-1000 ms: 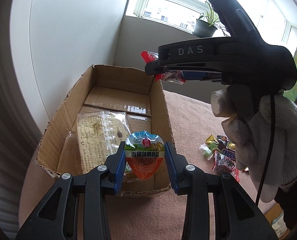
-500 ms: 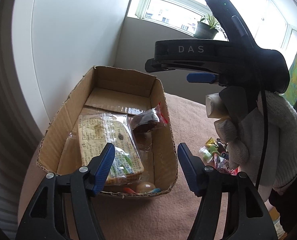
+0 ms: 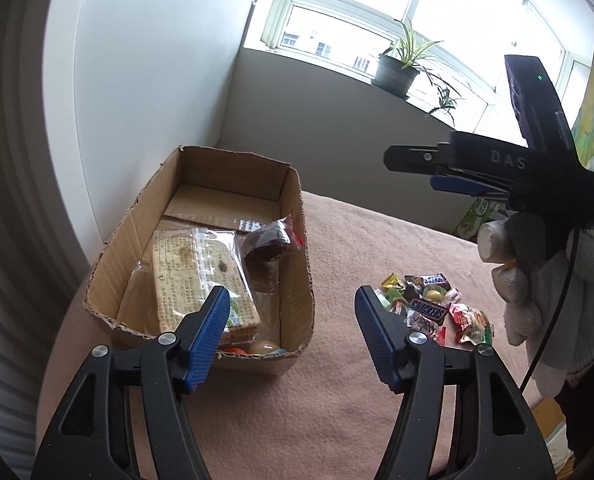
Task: Organize snacks
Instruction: 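Withdraw both grippers from the box back over the snack pile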
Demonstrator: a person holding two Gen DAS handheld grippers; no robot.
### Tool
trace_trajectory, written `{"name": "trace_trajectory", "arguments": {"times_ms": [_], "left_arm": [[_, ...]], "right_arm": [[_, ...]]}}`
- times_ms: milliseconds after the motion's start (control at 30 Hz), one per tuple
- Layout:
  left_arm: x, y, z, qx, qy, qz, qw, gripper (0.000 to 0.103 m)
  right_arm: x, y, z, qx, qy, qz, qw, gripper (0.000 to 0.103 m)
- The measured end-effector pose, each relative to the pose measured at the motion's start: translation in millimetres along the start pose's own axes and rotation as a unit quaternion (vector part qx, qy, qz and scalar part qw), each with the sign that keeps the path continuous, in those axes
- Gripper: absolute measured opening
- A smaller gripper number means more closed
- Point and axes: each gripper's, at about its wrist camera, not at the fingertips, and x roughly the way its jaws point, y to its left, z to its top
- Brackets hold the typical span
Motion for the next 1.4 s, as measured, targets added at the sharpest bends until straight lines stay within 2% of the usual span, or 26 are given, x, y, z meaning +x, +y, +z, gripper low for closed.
{"name": "trace_trajectory", "arguments": {"times_ms": [333,500,800,1000,1133,1400], "left_arm": [[1.3,-29.1,-19.9,0.013,0.021,-0.022,0.9994,0.065],[10.0,-43.7,-31.6,0.021,0.040,-0.032,0.9985,0.065],[23.3,-61.3,-51.1,0.032,0.069,-0.041,0.9962,0.065],[29.2,-68.2,-57.5,0.041,0.081,-0.037,0.9951,0.065],[33.9,-69.3,-59.4,0.041,0.088,-0.032,0.9947,0.065],[45.9,-76.3,-60.3,0.046,0.101,-0.031,0.9934,0.065]], "right_arm": [[-55.9,-85.7,-61.5,0.062,0.005,-0.022,0.998,0.097],[-64.7,-127.2,-94.5,0.100,0.018,-0.042,0.994,0.097],[-41.9,-176.3,-117.2,0.117,0.054,-0.050,0.990,0.097],[-12.6,-197.7,-118.9,0.136,0.085,-0.004,0.987,0.097],[5.8,-200.9,-118.0,0.128,0.110,0.015,0.986,0.097],[30.2,-209.9,-119.9,0.125,0.143,0.030,0.981,0.091]]}}
